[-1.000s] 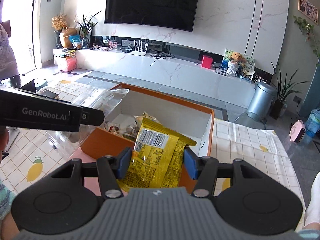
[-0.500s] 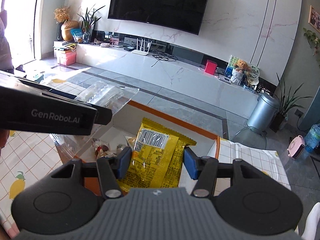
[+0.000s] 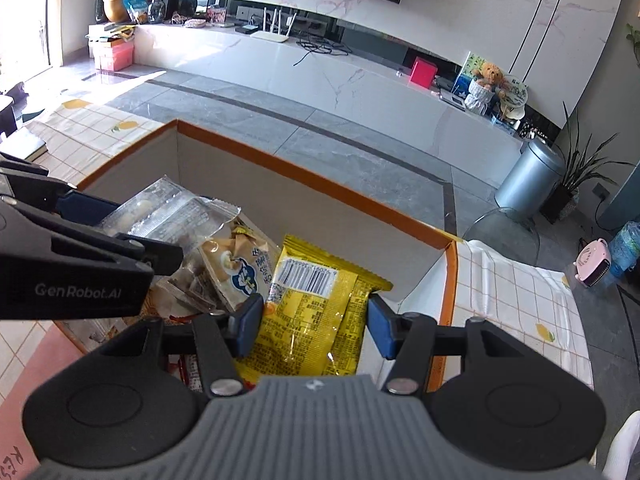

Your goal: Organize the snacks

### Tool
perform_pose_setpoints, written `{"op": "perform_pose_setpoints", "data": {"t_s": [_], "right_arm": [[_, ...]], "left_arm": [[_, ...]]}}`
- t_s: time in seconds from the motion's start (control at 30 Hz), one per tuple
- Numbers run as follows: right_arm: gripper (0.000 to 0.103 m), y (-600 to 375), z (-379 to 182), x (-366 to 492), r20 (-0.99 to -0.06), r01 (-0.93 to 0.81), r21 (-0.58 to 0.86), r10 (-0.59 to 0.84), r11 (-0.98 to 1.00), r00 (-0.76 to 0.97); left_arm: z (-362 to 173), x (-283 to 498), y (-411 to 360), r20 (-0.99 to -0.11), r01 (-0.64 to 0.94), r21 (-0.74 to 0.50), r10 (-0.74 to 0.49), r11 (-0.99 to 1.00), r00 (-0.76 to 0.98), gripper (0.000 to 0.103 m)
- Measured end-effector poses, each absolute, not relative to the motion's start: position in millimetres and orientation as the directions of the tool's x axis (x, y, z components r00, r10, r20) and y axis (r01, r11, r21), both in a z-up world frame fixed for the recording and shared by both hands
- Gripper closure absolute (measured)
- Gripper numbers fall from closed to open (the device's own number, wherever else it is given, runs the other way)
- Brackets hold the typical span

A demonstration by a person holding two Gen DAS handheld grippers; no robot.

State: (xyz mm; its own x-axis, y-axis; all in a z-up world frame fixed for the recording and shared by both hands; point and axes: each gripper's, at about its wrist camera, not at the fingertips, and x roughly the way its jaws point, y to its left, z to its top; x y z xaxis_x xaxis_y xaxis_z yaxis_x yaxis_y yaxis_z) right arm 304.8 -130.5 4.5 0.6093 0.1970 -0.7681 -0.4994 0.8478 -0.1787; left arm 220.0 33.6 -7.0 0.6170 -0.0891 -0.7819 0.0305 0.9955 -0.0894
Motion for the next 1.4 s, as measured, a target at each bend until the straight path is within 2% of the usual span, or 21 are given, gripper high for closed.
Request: {"op": "perform_pose_setpoints", "data": {"t_s": [0.23,0.37,0.63,0.7,0.8,0.93,1.0,1.07,1.17,1.4], "right_arm": [[0.049,-128.4,-22.6,321.1,-0.831,-0.528,-0.168,0.169,0.832,0.530],[0.049,-129.2,-31.3,324.6,-0.863,-0.540,-0.106,0.192,0.835,0.467],[0.048,-122.8,-35.6,326.7,-0.887,-0.555,-0.116,0.166,0.824,0.431],[0.046,-122.5,-32.7,323.5,-0.881,-0.556,-0.136,0.157,0.820,0.446],[0.038,-123.1,-24.4,322.0,-0.873,-0.566,-0.147,0.162,0.811,0.460],[0.032,-124.8,-8.9,318.5,-0.866,-0.569,-0.158,0.164,0.807,0.472],[0.029,-126.5,1.4,316.0,-0.861,-0.567,-0.153,0.173,0.809,0.479],[0.020,-128.6,13.4,312.6,-0.852,-0.562,-0.146,0.186,0.814,0.490],[0.012,-133.5,32.9,304.1,-0.831,-0.553,-0.141,0.205,0.821,0.517],[0.007,-151.6,82.1,264.9,-0.739,-0.499,-0.165,0.229,0.851,0.634]], "left_arm": [[-26.0,231.4,33.0,-0.829,0.050,-0.102,-0.113,0.994,0.548,0.043],[-28.8,235.6,30.7,-0.846,0.051,-0.096,-0.108,0.994,0.522,0.042],[-26.8,235.0,28.9,-0.861,0.047,-0.074,-0.087,0.996,0.501,0.035],[-25.0,236.6,27.9,-0.861,0.038,-0.069,-0.079,0.997,0.502,0.029],[-18.3,233.9,30.2,-0.853,0.040,-0.075,-0.085,0.996,0.515,0.025],[-2.1,226.2,30.0,-0.830,0.036,-0.073,-0.081,0.997,0.553,0.014],[7.6,220.4,30.0,-0.819,0.030,-0.063,-0.069,0.998,0.569,0.014],[18.8,213.2,30.9,-0.804,0.025,-0.062,-0.064,0.998,0.591,0.014],[38.2,200.1,32.4,-0.770,0.012,-0.056,-0.050,0.998,0.636,0.014],[82.4,147.7,26.8,-0.621,-0.043,0.034,0.055,0.998,0.782,0.013]]}}
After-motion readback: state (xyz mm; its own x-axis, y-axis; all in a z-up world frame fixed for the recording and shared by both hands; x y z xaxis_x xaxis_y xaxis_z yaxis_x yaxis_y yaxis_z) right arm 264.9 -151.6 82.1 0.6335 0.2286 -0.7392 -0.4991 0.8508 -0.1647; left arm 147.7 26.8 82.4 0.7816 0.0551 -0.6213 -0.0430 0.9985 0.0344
